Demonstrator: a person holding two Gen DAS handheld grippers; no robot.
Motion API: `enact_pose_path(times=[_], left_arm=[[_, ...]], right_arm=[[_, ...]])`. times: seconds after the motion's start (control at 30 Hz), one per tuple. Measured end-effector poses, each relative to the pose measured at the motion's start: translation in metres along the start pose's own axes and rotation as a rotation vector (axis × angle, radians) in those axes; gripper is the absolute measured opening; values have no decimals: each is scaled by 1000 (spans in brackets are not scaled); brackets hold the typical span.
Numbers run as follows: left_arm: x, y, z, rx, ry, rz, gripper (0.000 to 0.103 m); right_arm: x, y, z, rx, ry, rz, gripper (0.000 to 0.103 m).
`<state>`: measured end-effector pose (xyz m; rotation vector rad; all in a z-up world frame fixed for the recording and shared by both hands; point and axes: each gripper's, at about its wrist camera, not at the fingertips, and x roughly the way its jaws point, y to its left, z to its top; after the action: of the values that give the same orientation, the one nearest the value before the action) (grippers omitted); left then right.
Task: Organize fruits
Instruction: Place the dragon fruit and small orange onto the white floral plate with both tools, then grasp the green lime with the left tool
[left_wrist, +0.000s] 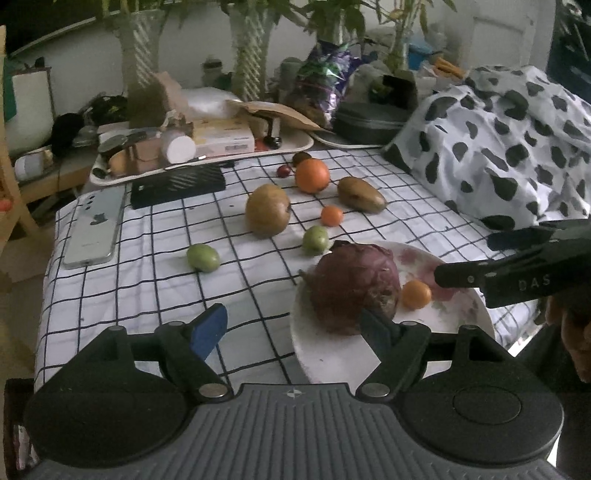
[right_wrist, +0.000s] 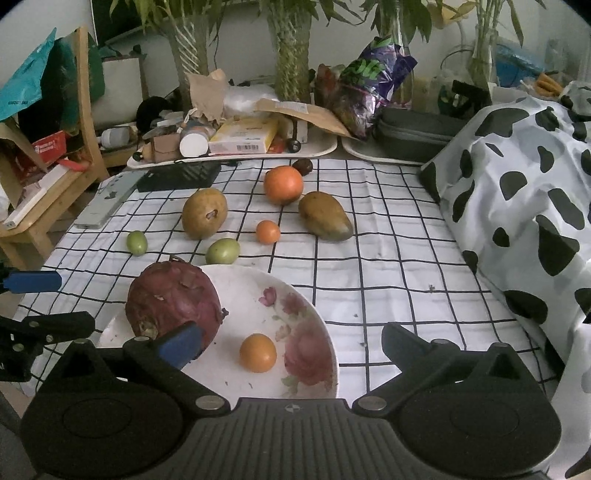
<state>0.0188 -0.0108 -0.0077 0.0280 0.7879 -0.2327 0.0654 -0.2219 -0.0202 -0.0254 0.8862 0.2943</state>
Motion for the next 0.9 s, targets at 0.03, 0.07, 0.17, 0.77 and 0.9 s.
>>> enact_pose_path(times=[0.03,0.07,0.17,0.77,0.9], left_arm=[[0,2,0,-5,-1,2,77],[1,3,1,-12,-1,3,77],[2,8,4,-31,1,0,77],[46,50,33,-119,72,18,76],[59,62,40,-150,93,21,71]], right_arm=[[0,0,0,-1,-1,0,103],[1,1,0,-3,-1,-2,103],[2,1,1,-9,-2,-14,103],[28,-12,16,-36,1,-88,103],[39,-15,22,-53,6,-109,103]])
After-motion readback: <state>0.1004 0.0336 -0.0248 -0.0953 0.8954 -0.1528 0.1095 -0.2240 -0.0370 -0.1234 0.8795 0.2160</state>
